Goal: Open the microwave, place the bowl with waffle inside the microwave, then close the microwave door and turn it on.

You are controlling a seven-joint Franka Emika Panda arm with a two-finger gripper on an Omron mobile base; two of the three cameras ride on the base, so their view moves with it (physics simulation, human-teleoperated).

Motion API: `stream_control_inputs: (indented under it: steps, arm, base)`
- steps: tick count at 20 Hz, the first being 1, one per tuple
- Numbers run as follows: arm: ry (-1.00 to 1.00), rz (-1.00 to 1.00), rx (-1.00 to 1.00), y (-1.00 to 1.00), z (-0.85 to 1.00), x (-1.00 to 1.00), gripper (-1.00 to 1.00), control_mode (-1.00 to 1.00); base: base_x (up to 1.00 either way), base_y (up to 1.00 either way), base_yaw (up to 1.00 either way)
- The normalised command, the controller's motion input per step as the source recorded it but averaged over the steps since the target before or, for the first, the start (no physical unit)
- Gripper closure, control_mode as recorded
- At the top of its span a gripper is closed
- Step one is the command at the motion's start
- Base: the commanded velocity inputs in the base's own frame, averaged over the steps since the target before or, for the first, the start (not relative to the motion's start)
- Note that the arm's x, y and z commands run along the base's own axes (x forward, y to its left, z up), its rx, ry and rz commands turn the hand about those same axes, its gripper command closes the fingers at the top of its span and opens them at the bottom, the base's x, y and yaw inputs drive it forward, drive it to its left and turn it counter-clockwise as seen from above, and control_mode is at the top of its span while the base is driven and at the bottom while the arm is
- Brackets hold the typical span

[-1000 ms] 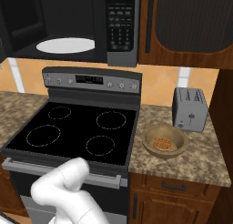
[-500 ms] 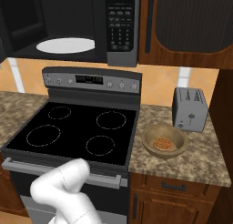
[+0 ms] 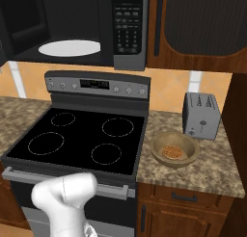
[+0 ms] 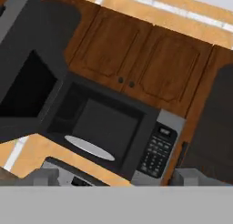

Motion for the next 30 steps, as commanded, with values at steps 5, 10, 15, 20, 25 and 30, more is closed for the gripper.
stream_control_inputs:
  steps: [5, 10, 15, 20, 25, 30]
  arm:
    - [0.93, 0.34, -0.27, -0.10, 0.00, 0.59, -1.00, -1.00]
    - [1.00, 0.15, -0.38, -0.19, -0.03, 0.87, -1.00, -1.00]
    - [0.68, -0.09, -0.06, -0.77, -0.57, 0.95, -1.00, -1.00]
    - [0.30, -0.37, -0.07, -0.99, -1.00, 0.27, -1.00, -1.00]
    - [0.00, -0.42, -0.04, -0.97, -1.00, 0.17, -1.00, -1.00]
    - [-0.04, -0.36, -0.09, -0.59, -0.87, 0.28, -1.00, -1.00]
  base:
    - [0.00, 0.00, 0.00]
    - [0.00, 0.00, 0.00]
    - [0.00, 0.00, 0.00]
    - [0.00, 0.00, 0.00]
    - [0.00, 0.00, 0.00]
    - [0.00, 0.00, 0.00]
